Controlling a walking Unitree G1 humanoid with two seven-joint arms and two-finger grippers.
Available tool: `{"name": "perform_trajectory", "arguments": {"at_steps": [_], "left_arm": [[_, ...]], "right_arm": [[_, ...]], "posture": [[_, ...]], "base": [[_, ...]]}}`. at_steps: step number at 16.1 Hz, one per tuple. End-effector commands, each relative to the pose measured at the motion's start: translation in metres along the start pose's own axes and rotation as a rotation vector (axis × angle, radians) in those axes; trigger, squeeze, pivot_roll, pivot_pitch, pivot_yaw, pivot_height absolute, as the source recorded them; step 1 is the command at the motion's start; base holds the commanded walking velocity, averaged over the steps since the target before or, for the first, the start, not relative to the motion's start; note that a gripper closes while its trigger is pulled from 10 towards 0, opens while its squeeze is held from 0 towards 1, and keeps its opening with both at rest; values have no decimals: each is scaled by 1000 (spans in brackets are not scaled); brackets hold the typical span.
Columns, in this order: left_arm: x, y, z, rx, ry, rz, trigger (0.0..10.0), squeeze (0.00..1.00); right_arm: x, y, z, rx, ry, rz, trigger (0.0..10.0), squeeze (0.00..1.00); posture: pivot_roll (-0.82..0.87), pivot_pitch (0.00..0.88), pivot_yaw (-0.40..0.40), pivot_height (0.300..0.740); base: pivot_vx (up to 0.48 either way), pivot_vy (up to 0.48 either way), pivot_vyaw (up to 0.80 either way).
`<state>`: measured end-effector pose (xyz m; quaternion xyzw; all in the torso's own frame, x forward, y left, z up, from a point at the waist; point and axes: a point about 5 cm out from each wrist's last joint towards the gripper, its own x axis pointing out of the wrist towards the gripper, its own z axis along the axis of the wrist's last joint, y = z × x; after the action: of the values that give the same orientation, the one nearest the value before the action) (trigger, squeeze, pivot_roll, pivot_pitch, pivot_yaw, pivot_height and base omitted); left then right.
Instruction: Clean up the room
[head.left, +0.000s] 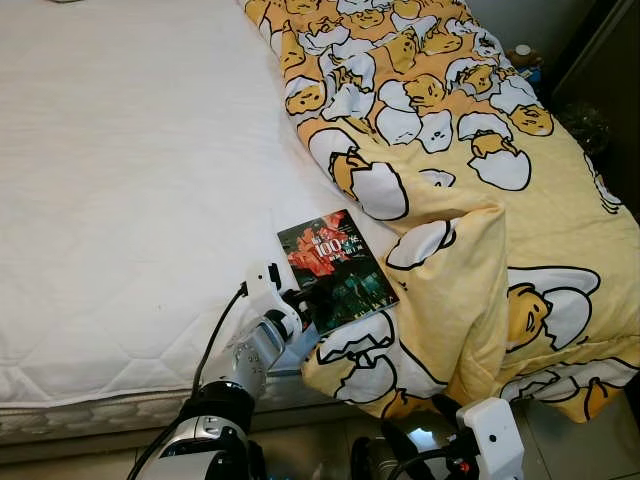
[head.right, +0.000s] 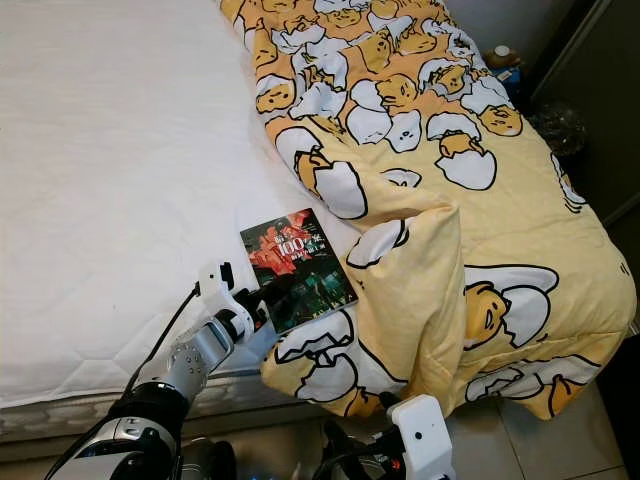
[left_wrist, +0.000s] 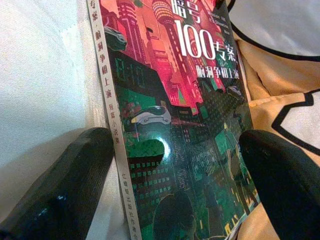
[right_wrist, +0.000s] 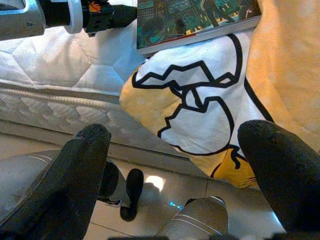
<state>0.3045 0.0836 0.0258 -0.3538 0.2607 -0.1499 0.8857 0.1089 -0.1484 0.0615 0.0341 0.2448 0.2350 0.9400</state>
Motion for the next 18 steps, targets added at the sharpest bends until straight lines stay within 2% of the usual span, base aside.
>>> {"name": "perform_trajectory", "arguments": {"at_steps": [1,9,10,11,15,17,18], "left_arm": [[1,-4,-23,-23,85,-11,10000,0],[1,-3,-27,-22,99,-10,10000,0],[5,-35,-78,-199,207,-129,0,0],[5,-39,-84,-213,219,-143,0,0],[3,-34,-81,-154,217,-140,0,0],[5,-34,-80,-179,206,-130,0,0],[7,-34,-75,-221,178,-114,0,0]], "right_arm": [[-1,0,1,-10,-7,-10,10000,0],[-1,0,1,-10,-7,-10,10000,0],[2,4,5,-7,-32,-6,10000,0],[2,4,6,-6,-35,-6,10000,0],[4,6,5,0,-37,-7,10000,0],[6,6,5,0,-39,-6,10000,0],[6,6,5,0,-41,-8,10000,0]], "posture": [[-273,156,-48,714],[-274,157,-48,714],[-280,162,-45,714],[-280,163,-43,714],[-270,162,-38,714],[-272,160,-37,714],[-273,158,-37,714]], "base": [[0,0,0],[0,0,0],[0,0,0],[0,0,0],[0,0,0],[0,0,0],[0,0,0]]}}
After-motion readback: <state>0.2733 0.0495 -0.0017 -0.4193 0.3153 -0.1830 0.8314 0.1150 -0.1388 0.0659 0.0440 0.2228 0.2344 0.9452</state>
